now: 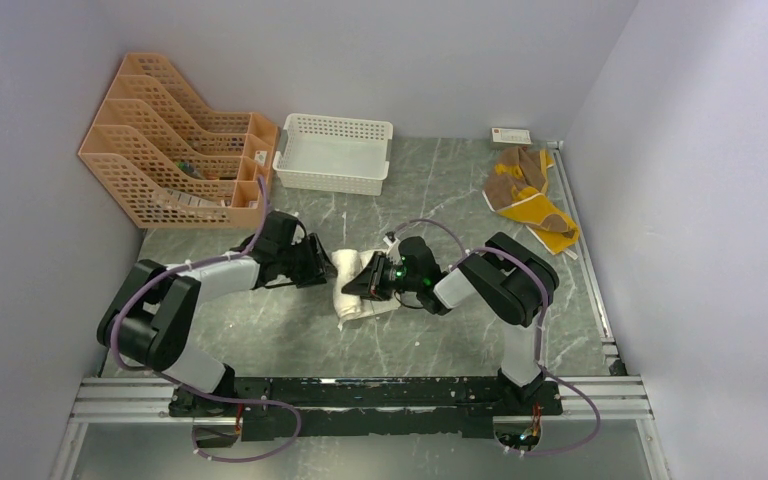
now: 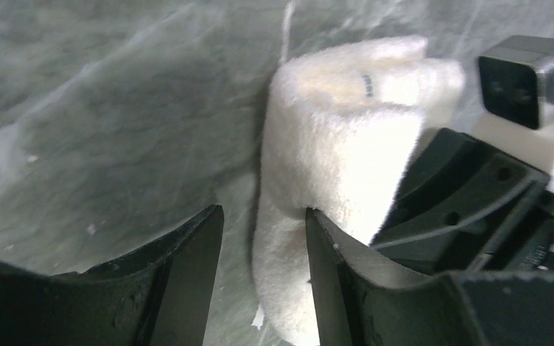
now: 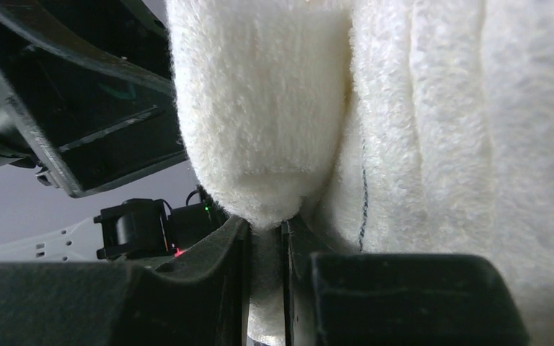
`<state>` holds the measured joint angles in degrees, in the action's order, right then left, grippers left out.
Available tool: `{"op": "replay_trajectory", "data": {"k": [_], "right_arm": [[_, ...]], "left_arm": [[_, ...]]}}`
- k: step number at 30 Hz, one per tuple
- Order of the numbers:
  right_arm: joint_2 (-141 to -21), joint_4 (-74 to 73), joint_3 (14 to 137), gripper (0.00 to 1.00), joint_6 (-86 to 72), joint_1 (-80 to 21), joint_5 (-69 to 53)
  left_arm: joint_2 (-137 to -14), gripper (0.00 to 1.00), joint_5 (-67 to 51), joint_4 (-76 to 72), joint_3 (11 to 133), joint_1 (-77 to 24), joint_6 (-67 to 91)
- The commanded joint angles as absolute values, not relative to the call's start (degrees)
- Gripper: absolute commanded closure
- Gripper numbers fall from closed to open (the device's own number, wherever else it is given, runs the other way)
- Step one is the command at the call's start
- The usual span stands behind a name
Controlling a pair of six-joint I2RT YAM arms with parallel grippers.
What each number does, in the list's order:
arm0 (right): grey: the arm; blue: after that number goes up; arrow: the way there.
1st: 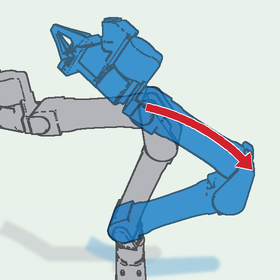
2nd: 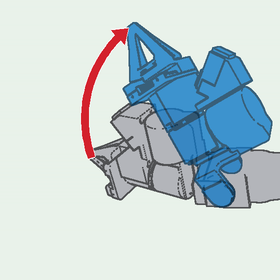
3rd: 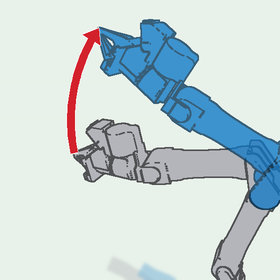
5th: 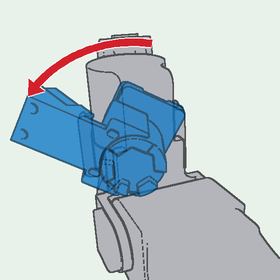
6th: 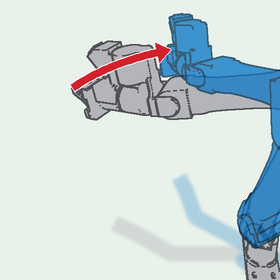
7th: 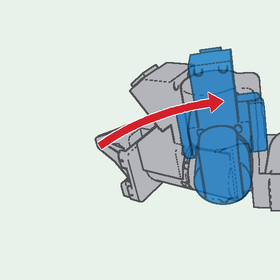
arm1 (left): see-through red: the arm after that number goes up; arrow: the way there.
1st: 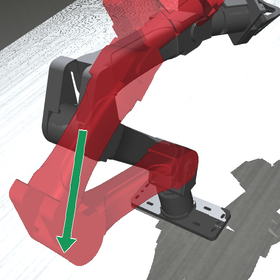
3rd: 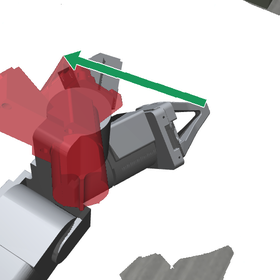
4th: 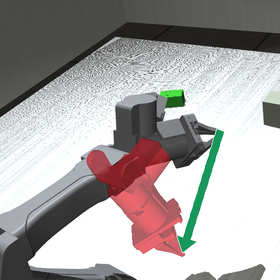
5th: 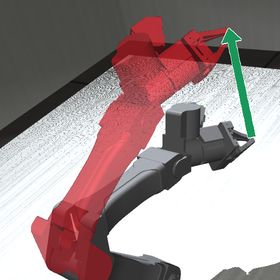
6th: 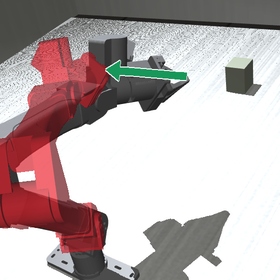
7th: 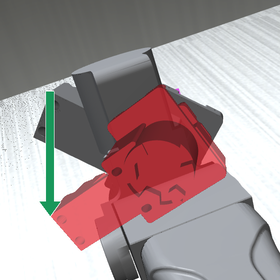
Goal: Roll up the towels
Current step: Roll the towel at the center of the board.
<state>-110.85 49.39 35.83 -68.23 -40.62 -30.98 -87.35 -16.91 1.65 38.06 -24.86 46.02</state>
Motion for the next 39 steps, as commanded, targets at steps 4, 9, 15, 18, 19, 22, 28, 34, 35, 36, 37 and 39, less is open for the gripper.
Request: {"op": "replay_trajectory", "data": {"k": [4, 9, 15, 18, 19, 22, 28, 34, 35, 36, 37, 39], "right_arm": [[-112.78, 47.4, 35.43, 0.85, -67.38, -41.28, -30.61], [-113.14, 47.07, 35.63, 0.85, -66.86, -40.94, -31.17], [-113.58, 47.11, 35.95, 0.84, -66.38, -40.69, -32.08], [-113.77, 47.06, 36.16, 0.83, -66.16, -40.62, -32.56], [-113.75, 46.91, 36.33, 0.83, -66.07, -40.66, -32.71], [-113.56, 45.84, 36.84, 0.83, -65.26, -40.54, -33.13], [-113.24, 42.42, 38.33, 0.82, -63.19, -40.54, -33.54], [-112.97, 39.25, 39.41, 0.82, -61.01, -40.52, -33.74], [-112.43, 36.45, 40.07, 0.81, -59.69, -40.59, -33.35], [-111.73, 34.04, 40.7, 0.8, -57.95, -40.53, -32.85], [-110.92, 30.56, 41.56, 0.78, -55.77, -40.54, -32.03], [-108.93, 22.59, 43.75, 0.71, -49.89, -40.63, -29.78]], "left_arm": [[-84.36, 0.4, -24.69, -20.81, 32.66, -23.15, 51.34], [-82.82, 0.37, -30.24, -34.2, 25.5, -19.63, 56.15], [-87.66, 0.3, -37.73, -50.95, 20.37, -17.58, 57.23], [-93.47, 0.28, -42.43, -51.15, 23.58, -17.81, 54.88], [-95.14, 0.26, -42.86, -51.99, 24.24, -17.88, 54.54], [-97.61, 0.23, -41.94, -48.0, 26.96, -18.37, 50.72], [-100.03, 0.21, -39.37, -38.2, 32.7, -20.83, 43.36], [-102.7, 0.53, -37.78, -33.88, 35.64, -22.62, 40.29], [-102.78, 0.56, -37.2, -33.01, 35.88, -22.67, 39.56], [-102.7, 0.59, -36.49, -31.77, 36.09, -22.75, 38.96], [-102.55, 0.62, -35.56, -30.25, 36.31, -22.76, 38.33], [-101.79, 0.68, -33.21, -26.83, 36.91, -22.76, 36.99]]}}
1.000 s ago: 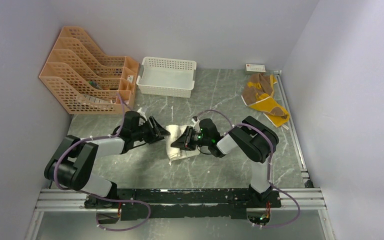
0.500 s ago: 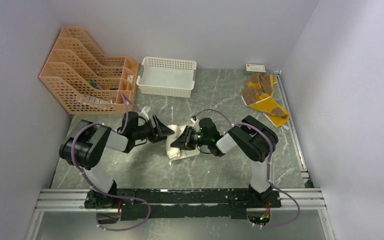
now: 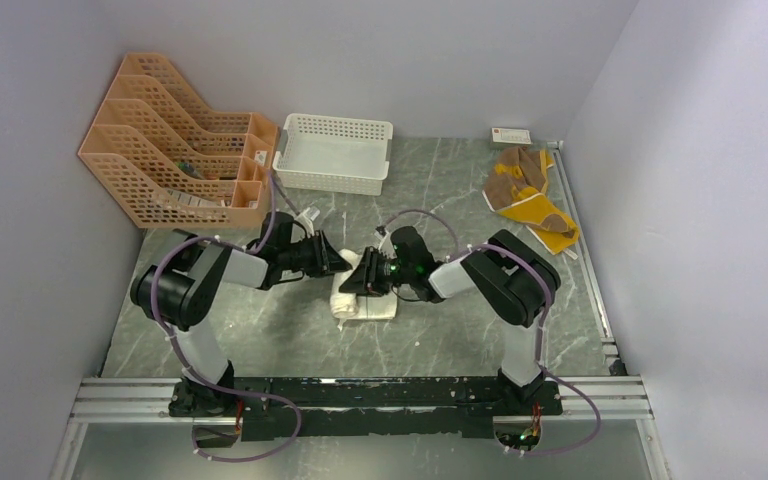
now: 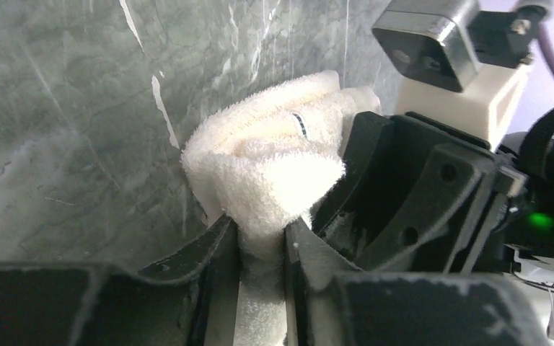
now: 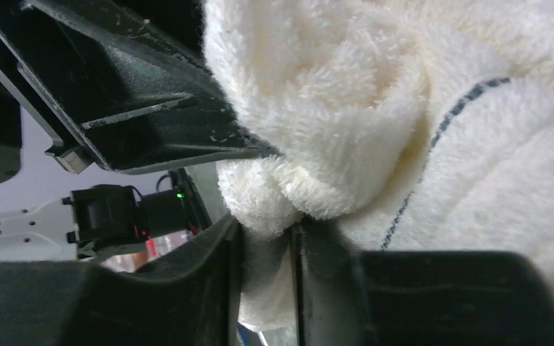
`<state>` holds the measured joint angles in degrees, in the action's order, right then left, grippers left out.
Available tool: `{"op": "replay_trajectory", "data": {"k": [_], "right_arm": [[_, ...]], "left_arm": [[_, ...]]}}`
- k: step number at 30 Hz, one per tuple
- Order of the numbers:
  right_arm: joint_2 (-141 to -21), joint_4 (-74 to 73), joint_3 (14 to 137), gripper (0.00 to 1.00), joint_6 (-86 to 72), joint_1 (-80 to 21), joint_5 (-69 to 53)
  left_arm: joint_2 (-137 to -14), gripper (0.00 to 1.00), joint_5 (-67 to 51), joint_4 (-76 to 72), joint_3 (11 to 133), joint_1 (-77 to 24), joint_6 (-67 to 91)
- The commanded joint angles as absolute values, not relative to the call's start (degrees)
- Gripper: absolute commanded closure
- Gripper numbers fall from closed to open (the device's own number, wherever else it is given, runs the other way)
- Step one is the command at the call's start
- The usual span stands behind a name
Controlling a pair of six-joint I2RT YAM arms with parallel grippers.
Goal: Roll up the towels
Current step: Roll the towel at the center of the board.
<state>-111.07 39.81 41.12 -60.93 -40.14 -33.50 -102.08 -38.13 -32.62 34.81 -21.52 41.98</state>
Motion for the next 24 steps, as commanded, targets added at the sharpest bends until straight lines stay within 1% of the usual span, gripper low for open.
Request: {"op": "replay_trajectory", "data": {"k": [1, 3, 4, 6, 11, 13, 17, 19, 21, 24], "right_arm": [[-107.77, 18.09, 45.05, 0.65, -46.79, -40.53, -28.32], [-106.13, 9.78, 47.73, 0.57, -40.51, -40.53, -24.94], [-105.43, 6.13, 49.05, 0.53, -36.44, -40.54, -23.4], [-104.78, -0.16, 51.63, 0.52, -31.08, -40.62, -21.31], [-106.14, -12.79, 58.33, 0.51, -19.98, -41.11, -16.78], [-104.58, -15.04, 59.36, 0.51, -17.5, -41.23, -12.89], [-98.51, -18.97, 62.1, 0.5, -12.83, -41.26, -3.12], [-95.78, -20.77, 64.17, 0.46, -10.09, -41.78, -0.09], [-93.84, -22.66, 66.11, 0.45, -7.53, -42.7, 1.81], [-92.34, -25.04, 68.31, 0.44, -3.15, -45.81, 1.37]], "left_arm": [[-101.3, 0.74, -31.56, -24.79, 37.25, -22.76, 36.47], [-100.02, 0.89, -28.13, -20.9, 37.88, -22.76, 35.91], [-99.48, 0.93, -26.09, -18.95, 38.33, -22.76, 36.03], [-98.57, 0.93, -22.19, -14.01, 39.07, -22.76, 36.83], [-95.64, 0.93, -14.92, -8.3, 37.78, -22.76, 43.05], [-94.28, 0.93, -12.16, -6.06, 36.58, -22.81, 46.66], [-90.1, 0.93, -2.91, -0.28, 34.04, -24.43, 55.45], [-87.73, 0.93, 3.14, 3.73, 33.65, -26.45, 59.74], [-85.67, 0.93, 7.78, 6.07, 33.22, -28.58, 63.31], [-84.02, 0.93, 10.44, 7.02, 32.87, -30.82, 66.57]]}}
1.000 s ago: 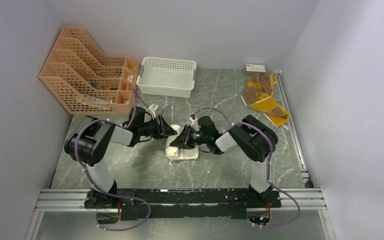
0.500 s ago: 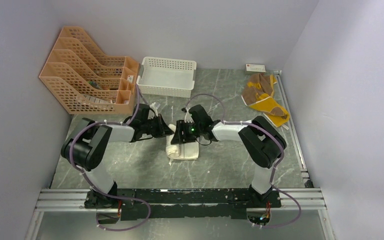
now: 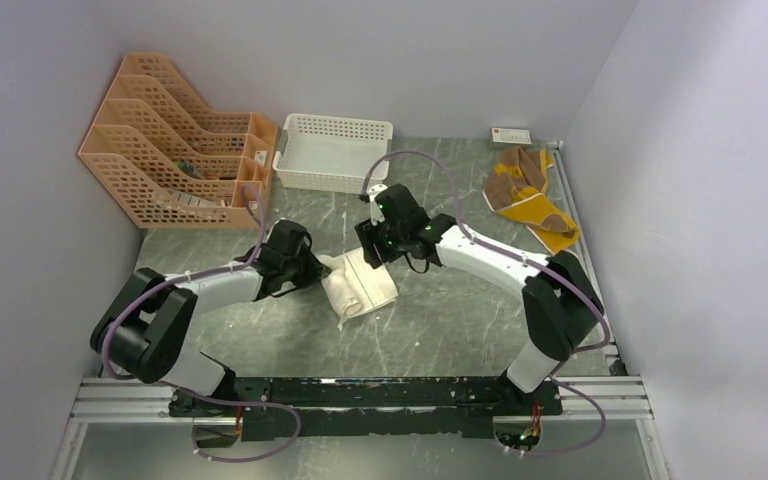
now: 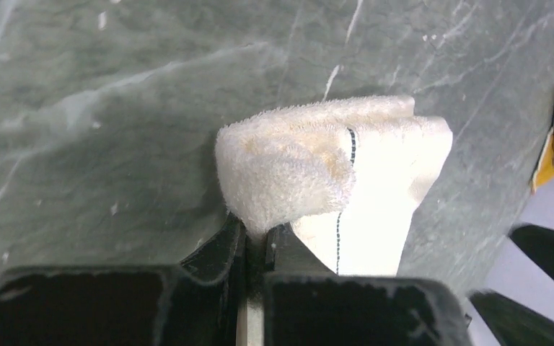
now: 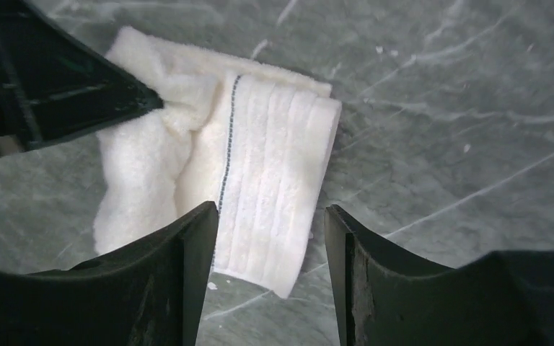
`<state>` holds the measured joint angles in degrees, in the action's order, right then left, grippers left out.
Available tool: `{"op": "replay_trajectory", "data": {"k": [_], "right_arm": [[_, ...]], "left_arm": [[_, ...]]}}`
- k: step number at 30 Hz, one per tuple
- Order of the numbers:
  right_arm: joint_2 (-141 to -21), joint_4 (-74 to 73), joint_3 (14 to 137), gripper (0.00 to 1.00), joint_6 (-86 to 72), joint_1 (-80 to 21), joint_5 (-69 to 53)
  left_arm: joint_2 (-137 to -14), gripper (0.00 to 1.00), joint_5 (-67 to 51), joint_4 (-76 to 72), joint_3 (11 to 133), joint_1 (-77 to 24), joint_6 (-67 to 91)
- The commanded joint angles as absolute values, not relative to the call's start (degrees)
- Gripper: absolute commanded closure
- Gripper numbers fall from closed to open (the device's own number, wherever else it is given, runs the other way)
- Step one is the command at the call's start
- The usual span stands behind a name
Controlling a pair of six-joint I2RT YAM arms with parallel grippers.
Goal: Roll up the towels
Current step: Roll the towel at the center of the board.
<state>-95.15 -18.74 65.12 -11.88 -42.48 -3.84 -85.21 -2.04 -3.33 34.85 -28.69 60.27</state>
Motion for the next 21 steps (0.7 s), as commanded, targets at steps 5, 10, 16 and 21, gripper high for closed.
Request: {"op": "replay_trajectory", "data": {"k": [5, 10, 16, 21], "right_arm": [[-93.81, -26.67, 70.12, 0.4, -2.74, -48.03, -9.46], [-96.93, -26.9, 71.65, 0.39, -8.95, -49.86, -17.96], [-97.02, -27.29, 72.52, 0.39, -10.93, -57.48, -8.01], [-100.14, -26.46, 71.92, 0.4, -14.24, -62.25, 2.97]], "left_arm": [[-84.13, 0.93, 12.77, 7.69, 32.88, -34.18, 70.64], [-85.18, 0.93, 13.89, 8.56, 32.87, -36.47, 73.91], [-86.29, 0.93, 12.26, 8.03, 31.8, -36.74, 76.08], [-85.78, 0.93, 11.84, 7.8, 31.17, -36.74, 76.18]]}}
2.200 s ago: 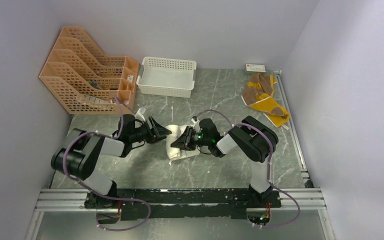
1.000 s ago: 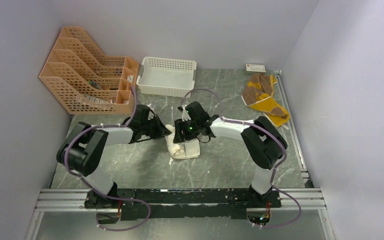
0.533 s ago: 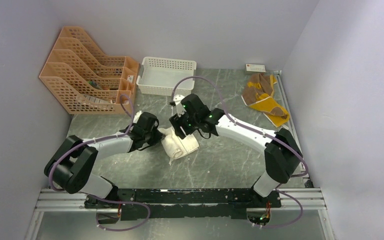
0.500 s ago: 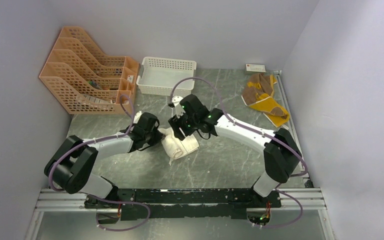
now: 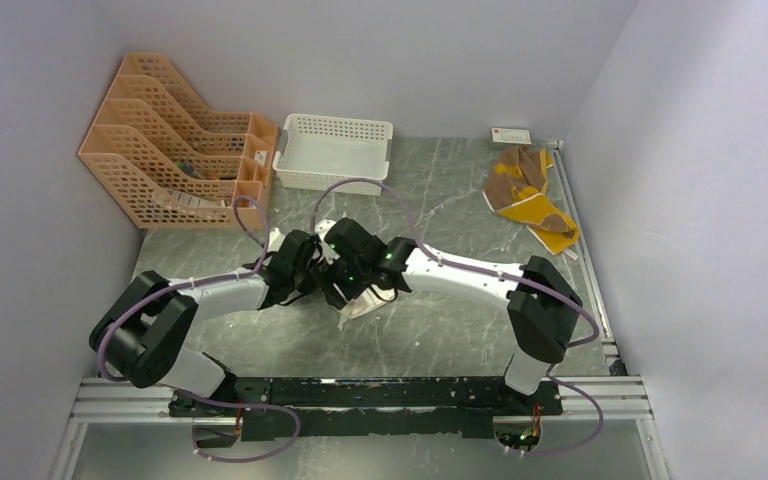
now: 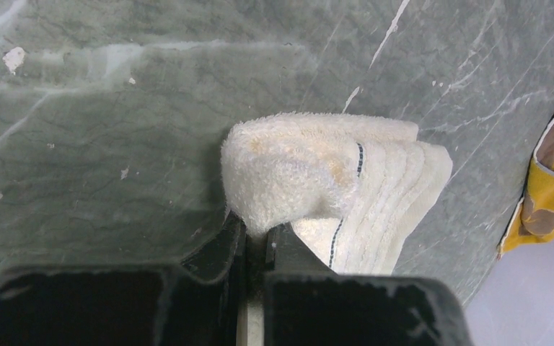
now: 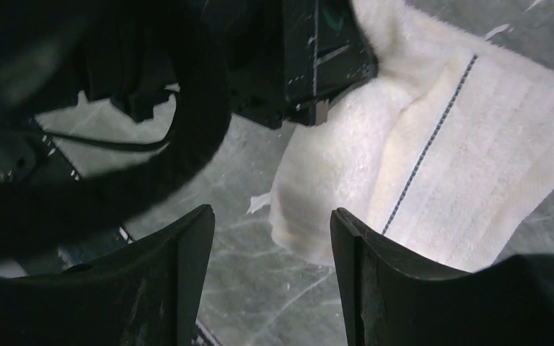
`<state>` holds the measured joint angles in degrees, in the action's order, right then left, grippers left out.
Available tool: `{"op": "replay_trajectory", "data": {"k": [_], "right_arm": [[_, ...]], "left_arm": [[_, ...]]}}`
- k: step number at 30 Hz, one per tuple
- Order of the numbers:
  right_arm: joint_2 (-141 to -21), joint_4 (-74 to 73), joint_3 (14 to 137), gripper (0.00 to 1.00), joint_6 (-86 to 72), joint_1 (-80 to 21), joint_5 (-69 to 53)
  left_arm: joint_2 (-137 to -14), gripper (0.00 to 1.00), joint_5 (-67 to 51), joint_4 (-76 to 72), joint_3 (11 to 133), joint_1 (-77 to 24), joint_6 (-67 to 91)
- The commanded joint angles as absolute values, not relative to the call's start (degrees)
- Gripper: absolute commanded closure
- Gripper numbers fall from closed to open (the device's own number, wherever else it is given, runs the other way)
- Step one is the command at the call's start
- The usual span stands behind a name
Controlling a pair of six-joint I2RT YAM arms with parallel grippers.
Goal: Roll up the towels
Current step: Roll the towel at the center of the board.
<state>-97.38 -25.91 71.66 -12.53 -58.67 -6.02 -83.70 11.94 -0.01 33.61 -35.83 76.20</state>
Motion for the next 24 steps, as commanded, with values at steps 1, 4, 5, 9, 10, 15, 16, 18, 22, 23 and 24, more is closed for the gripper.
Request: {"op": "replay_trajectory", "data": {"k": [1, 4, 5, 9, 10, 15, 16, 18, 22, 23, 24], "right_arm": [[-100.2, -26.1, 71.41, 0.4, -15.27, -63.04, 6.68], [-98.23, -22.6, 68.3, 0.39, -17.14, -65.0, 16.13], [-97.4, -20.73, 67.16, 0.39, -17.15, -65.3, 17.34], [-94.18, -11.49, 61.5, 0.32, -15.54, -65.87, 18.21], [-93.02, -9.02, 59.06, 0.3, -15.28, -65.88, 17.84], [-85.4, 3.74, 47.39, 0.17, -14.59, -65.83, 15.21], [-83.49, 6.16, 45.23, 0.12, -14.55, -65.83, 15.06], [-80.69, 9.75, 42.06, 0.05, -13.73, -65.83, 15.01], [-81.34, 9.08, 42.66, 0.04, -11.64, -65.92, 14.51], [-81.52, 9.57, 42.79, 0.04, -11.06, -66.05, 14.09], [-81.82, 10.17, 42.97, 0.04, -10.6, -66.09, 13.8]], "left_arm": [[-85.32, 0.93, 11.95, 7.91, 31.0, -36.73, 76.15], [-84.14, 0.93, 12.13, 8.13, 30.47, -36.74, 76.11], [-83.78, 0.93, 12.05, 8.04, 30.15, -36.74, 76.19], [-82.93, 0.93, 10.99, 6.7, 29.03, -36.74, 76.63], [-82.89, 0.93, 10.72, 6.57, 28.86, -36.68, 76.72], [-82.9, 0.93, 8.71, 4.58, 27.92, -36.1, 76.41], [-83.15, 0.93, 8.24, 4.21, 27.9, -36.04, 76.19], [-83.75, 0.93, 7.38, 3.91, 28.18, -35.95, 75.91], [-84.97, 0.93, 6.47, 3.5, 29.07, -35.9, 75.21], [-85.27, 0.93, 6.32, 3.55, 29.34, -35.94, 75.03], [-85.59, 0.93, 6.22, 3.64, 29.55, -35.92, 74.87]]}}
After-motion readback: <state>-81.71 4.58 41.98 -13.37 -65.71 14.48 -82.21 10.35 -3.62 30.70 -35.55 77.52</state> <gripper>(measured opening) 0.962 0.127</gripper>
